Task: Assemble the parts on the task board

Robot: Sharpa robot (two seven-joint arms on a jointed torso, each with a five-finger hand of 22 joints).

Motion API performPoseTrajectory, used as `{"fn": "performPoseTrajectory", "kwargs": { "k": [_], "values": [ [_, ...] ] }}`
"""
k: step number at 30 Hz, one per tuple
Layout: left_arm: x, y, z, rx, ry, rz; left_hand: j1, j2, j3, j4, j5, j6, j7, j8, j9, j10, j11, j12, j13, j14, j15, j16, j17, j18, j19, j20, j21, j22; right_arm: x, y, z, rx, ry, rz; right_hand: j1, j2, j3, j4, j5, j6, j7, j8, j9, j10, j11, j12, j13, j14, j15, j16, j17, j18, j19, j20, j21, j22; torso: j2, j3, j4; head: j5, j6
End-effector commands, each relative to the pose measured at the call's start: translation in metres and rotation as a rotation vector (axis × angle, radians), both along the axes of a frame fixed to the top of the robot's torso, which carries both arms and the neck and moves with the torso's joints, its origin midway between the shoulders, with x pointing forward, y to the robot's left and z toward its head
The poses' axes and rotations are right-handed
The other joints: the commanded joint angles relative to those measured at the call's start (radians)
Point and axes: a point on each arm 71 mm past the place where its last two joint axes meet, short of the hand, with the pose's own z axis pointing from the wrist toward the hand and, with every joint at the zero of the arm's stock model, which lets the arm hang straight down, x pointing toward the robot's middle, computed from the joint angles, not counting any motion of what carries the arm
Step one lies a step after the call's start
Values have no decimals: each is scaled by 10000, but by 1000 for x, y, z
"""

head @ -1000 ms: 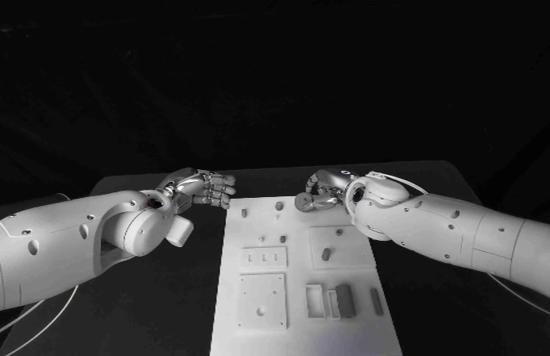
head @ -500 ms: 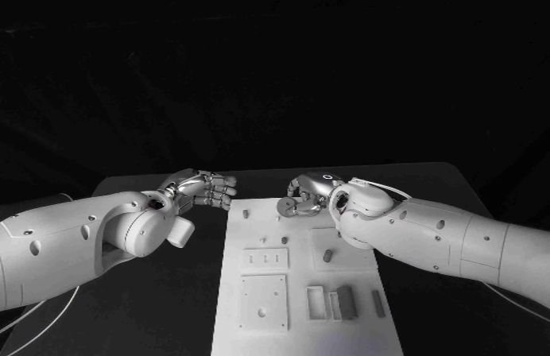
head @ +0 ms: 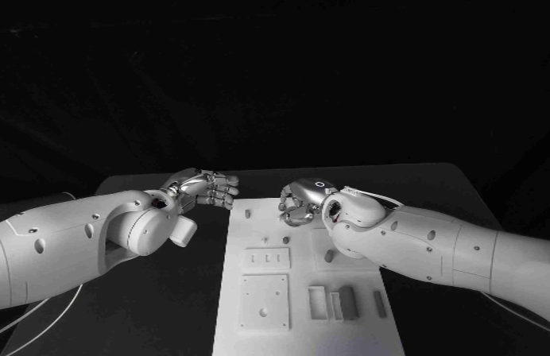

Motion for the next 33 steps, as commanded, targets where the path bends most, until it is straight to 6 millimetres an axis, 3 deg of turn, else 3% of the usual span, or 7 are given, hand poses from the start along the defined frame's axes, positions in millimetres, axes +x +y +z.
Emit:
{"fn": "performPoseTrajectory", "kwargs": {
  "k": [1,11,15,20,21,27,33],
  "values": [
    [0,-1,2,-49,-138,-58,-25,-37,17,12,-26,-18,41,-54,14,-23,27,-39,12,89,-8,-45,12,106,2,-77,-67,13,0,-1,1,-126,-263,-10,4,-134,-1,4,16,51,-20,66,-14,52,-52,-9,-14,-11,-77,13,11,1396,-1,-43,-2,164,1,-7,-5,-4,-12],
    [0,-1,2,-48,-134,-50,-22,-37,18,10,-26,-16,41,-57,19,-21,27,-41,16,91,-8,-52,18,106,2,-77,-68,14,1,-7,1,-155,-232,-139,10,-145,3,5,17,63,-23,71,-16,61,-55,-13,-20,-12,-80,12,5,1396,4,-44,-3,163,0,4,-22,17,-9],
    [0,-1,2,-48,-136,-46,-22,-37,19,9,-26,-16,41,-58,21,-21,27,-42,17,92,-8,-55,21,106,2,-77,-69,15,4,-11,-2,-284,39,-358,24,-247,-5,-15,-36,22,-19,44,-41,75,-53,-28,-34,-21,-82,4,-25,1396,12,-46,-11,159,-3,5,-24,14,-1],
    [0,-2,2,-53,-130,-66,-21,-40,18,8,-27,-17,41,-59,22,-21,27,-44,19,93,-7,-57,23,106,2,-77,-69,16,10,-17,-7,-269,628,-730,-145,-771,-42,183,-709,-717,171,-367,-253,-13,121,-75,-53,-75,69,-35,-134,1396,-8,-47,-92,129,-2,20,-34,0,8],
    [0,-2,2,-55,-132,-72,-21,-41,18,7,-27,-17,42,-59,22,-21,27,-44,19,93,-7,-58,24,106,2,-77,-69,16,12,-19,-9,-323,779,-779,-147,-994,55,338,-948,-1017,274,-519,-320,-62,228,-60,-43,-90,175,-38,-154,1396,-6,-55,-125,116,2,19,-30,-6,11],
    [0,-3,2,-55,-125,-90,-24,-44,16,7,-28,-20,43,-63,24,-22,28,-46,21,95,-7,-61,28,105,3,-76,-69,17,17,-21,-15,-478,1548,-865,-98,-2022,662,1172,-1187,-1953,534,-936,-440,-276,480,51,9,-189,417,-21,-221,1396,30,-62,-181,96,7,10,-15,-31,11],
    [0,-4,1,-60,-126,-119,-26,-45,15,8,-29,-22,44,-65,25,-23,28,-49,22,96,-7,-65,31,105,3,-76,-70,17,22,-21,-23,-570,1831,-959,40,-2098,739,1432,-1213,-2131,577,-883,-298,-433,529,227,51,-257,471,44,-194,1396,-29,-41,-137,162,12,5,-2,-28,3]
  ]
}}
